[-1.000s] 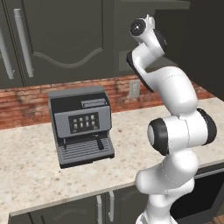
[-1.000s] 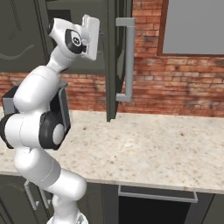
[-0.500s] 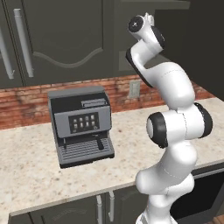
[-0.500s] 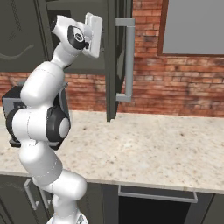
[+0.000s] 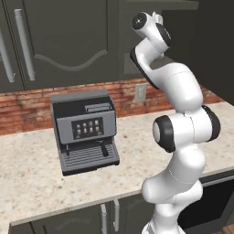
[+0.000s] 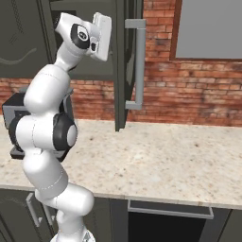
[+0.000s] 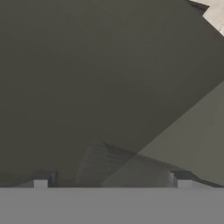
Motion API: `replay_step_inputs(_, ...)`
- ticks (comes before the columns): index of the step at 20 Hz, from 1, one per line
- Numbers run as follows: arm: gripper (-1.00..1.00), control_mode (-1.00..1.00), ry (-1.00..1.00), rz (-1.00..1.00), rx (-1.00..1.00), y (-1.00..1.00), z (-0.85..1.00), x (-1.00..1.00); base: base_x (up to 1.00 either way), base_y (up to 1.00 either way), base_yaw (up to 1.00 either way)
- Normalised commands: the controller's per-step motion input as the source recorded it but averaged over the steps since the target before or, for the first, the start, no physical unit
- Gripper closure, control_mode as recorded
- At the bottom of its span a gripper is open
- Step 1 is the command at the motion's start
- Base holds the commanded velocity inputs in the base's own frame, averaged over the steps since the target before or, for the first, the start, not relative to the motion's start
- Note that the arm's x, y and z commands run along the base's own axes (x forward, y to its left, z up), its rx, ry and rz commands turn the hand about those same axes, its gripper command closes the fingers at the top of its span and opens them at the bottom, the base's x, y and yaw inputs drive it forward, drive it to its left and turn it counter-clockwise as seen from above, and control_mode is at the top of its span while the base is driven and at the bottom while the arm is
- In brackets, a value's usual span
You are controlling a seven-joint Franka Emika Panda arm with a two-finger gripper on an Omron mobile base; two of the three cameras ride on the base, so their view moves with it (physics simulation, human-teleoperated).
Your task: There is a bowl on the dining counter. Grab a lemon wedge from the fridge and place it in the bowl. Then get the liquor bottle and glass cup from the cabinet and place them next to the bowl.
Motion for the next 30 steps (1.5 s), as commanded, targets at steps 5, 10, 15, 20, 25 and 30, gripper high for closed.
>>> replay_step_inputs(5, -1.00, -1.00, 0.00, -0.05, 0.05, 0.00, -0.22, 0.05, 0.00, 0.00, 0.00)
replay_step_inputs(10, -1.00, -1.00, 0.00, -0.04, 0.06, 0.00, -0.20, 0.04, 0.00, 0.00, 0.00)
replay_step_inputs(15, -1.00, -1.00, 0.00, -0.02, 0.06, 0.00, -0.15, 0.09, 0.00, 0.00, 0.00)
replay_step_inputs(20, -1.00, -1.00, 0.00, 0.00, 0.06, 0.00, -0.18, 0.20, 0.00, 0.00, 0.00)
replay_step_inputs(25, -1.00, -1.00, -0.03, 0.00, 0.06, 0.00, -0.14, 0.31, 0.00, 0.00, 0.00)
replay_step_inputs(30, -1.00, -1.00, -0.08, 0.00, 0.04, 0.00, -0.01, 0.26, 0.00, 0.00, 0.00)
